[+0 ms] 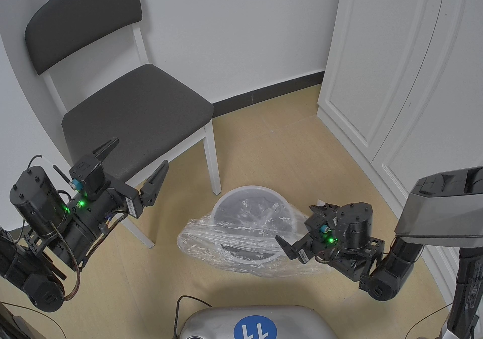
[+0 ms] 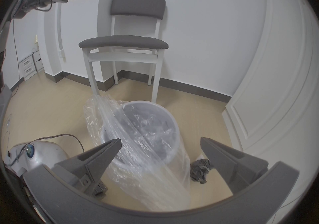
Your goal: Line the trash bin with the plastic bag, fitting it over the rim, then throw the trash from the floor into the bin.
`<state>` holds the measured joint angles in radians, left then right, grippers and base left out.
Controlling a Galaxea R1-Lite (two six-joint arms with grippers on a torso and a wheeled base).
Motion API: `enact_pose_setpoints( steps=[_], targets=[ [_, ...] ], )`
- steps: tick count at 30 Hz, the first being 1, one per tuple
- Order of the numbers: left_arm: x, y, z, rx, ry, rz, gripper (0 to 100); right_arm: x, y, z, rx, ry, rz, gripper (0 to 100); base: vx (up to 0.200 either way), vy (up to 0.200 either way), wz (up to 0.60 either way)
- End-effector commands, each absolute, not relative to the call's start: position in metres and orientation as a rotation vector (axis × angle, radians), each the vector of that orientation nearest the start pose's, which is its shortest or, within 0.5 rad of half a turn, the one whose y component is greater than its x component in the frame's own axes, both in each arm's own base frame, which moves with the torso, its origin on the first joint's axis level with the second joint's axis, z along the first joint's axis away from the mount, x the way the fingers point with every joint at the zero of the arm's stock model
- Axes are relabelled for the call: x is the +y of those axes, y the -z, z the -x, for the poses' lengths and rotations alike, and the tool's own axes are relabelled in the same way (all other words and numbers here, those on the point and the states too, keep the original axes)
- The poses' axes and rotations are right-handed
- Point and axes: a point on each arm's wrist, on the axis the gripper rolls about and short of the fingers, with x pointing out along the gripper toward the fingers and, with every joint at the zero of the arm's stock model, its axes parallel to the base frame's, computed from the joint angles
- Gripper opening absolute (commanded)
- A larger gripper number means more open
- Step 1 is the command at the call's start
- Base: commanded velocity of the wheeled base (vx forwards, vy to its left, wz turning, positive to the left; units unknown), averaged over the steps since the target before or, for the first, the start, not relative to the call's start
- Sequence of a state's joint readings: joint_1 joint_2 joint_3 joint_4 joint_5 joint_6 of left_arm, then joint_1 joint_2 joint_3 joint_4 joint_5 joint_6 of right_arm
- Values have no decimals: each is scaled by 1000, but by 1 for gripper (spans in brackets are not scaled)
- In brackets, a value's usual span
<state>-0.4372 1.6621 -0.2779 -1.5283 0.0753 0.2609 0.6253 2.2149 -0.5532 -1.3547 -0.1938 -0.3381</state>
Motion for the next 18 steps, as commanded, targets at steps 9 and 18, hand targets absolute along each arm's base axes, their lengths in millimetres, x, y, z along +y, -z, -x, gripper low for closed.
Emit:
enact_pose_setpoints(
  steps=[9,18],
  targets=[
    [-116,-147,-208,-149,351,-223,100,211,6,-297,247,-543,464,100,0,0,0],
    [-126,-137,-217,-114,337,-241,100,220,31,-292,294,-578,486,100,0,0,0]
  ],
)
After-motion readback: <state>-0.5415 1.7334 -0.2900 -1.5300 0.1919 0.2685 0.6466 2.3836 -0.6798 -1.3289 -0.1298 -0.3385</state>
